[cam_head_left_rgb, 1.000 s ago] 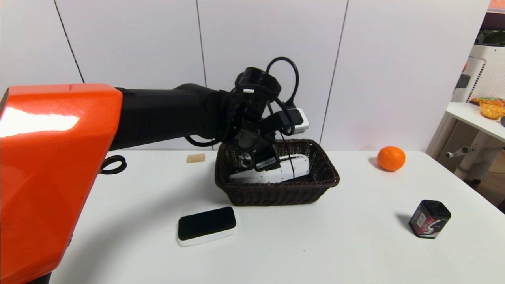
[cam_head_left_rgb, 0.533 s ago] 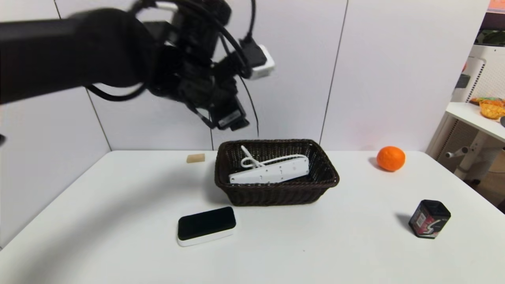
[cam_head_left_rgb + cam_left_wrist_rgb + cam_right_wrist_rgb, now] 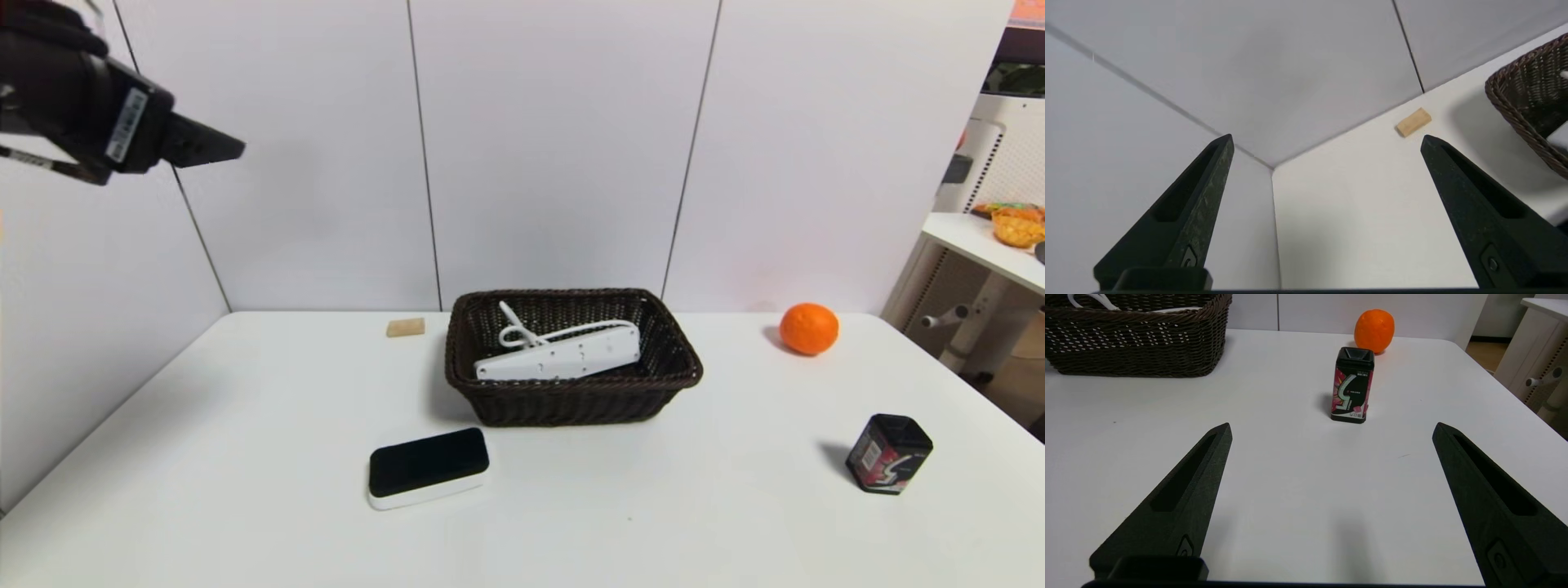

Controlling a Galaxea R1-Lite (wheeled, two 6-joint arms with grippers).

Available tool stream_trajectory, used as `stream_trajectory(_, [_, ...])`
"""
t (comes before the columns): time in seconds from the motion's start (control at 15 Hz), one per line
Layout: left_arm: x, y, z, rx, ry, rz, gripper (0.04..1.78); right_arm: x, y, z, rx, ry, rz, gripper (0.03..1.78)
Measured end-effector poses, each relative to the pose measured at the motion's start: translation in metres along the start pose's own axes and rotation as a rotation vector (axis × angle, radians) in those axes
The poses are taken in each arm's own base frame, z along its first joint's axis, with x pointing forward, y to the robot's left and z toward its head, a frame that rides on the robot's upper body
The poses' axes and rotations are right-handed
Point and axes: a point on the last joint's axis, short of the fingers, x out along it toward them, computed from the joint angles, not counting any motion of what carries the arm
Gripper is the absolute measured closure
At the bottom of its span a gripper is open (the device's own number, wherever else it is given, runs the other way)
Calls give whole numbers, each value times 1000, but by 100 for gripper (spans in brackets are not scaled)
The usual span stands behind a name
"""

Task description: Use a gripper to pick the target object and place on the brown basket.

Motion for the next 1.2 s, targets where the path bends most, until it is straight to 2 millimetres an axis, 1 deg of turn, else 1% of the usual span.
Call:
stream_trajectory(0.13, [-28,0,-29,-83,25,17,15,0,0,0,0,0,0,12])
stream_trajectory(0.27, [-49,-10,-66,-121,43,23,15,0,0,0,0,0,0,12])
stream_trajectory(0.4, [-63,-27,-110,-145,55,23,15,0,0,0,0,0,0,12])
stream_trajectory(0.67, [-97,-66,-210,-218,25,17,13,0,0,0,0,0,0,12])
stream_trajectory(0.8, [-109,-83,-249,-256,-2,-39,13,0,0,0,0,0,0,12])
stream_trajectory(0.93, [-119,-99,-277,-282,-36,-109,13,0,0,0,0,0,0,12])
stream_trajectory(1.0, [-122,-105,-287,-289,-56,-118,13,0,0,0,0,0,0,12])
stream_trajectory(1.2, [-130,-119,-315,-306,-99,-50,13,0,0,0,0,0,0,12])
